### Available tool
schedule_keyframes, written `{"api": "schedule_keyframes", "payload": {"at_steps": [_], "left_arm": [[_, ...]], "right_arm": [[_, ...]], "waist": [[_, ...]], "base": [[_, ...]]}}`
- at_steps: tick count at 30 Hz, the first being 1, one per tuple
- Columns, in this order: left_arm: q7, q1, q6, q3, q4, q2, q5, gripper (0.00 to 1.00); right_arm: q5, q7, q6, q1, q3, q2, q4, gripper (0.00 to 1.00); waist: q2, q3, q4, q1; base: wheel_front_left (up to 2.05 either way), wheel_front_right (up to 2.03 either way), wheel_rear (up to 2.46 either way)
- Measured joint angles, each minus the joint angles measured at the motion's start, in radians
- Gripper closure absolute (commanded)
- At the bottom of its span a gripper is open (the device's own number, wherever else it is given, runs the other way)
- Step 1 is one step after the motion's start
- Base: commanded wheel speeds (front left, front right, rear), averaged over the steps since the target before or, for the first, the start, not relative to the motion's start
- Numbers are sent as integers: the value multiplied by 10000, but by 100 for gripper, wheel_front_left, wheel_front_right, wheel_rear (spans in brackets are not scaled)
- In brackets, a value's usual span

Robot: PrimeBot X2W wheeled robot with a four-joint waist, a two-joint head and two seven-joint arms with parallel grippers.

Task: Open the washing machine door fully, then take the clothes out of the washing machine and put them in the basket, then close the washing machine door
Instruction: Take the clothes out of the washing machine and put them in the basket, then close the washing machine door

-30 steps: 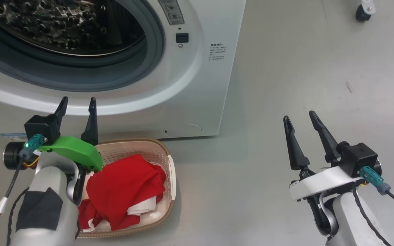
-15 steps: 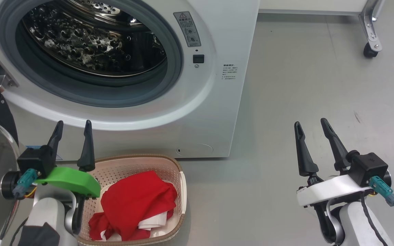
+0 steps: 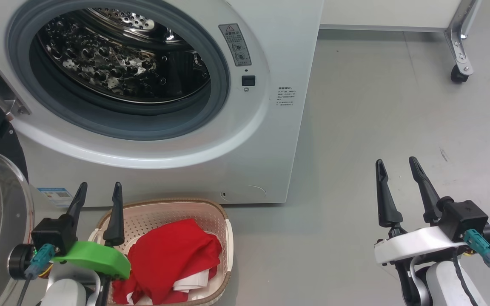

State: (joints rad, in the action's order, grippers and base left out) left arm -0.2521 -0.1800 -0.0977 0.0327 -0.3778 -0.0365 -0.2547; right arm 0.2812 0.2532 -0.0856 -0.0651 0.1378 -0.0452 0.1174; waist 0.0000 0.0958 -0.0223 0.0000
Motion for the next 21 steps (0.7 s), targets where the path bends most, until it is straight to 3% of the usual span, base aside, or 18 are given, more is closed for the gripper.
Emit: {"api": "schedule_keyframes", "payload": {"at_steps": [21], "left_arm": [[0, 563, 132, 268, 988, 0, -88, 0]], "right_arm": [[15, 0, 4, 124, 58, 2, -136, 0]], "waist": [[0, 29, -20, 0]], "base": [[0, 0, 0]]}}
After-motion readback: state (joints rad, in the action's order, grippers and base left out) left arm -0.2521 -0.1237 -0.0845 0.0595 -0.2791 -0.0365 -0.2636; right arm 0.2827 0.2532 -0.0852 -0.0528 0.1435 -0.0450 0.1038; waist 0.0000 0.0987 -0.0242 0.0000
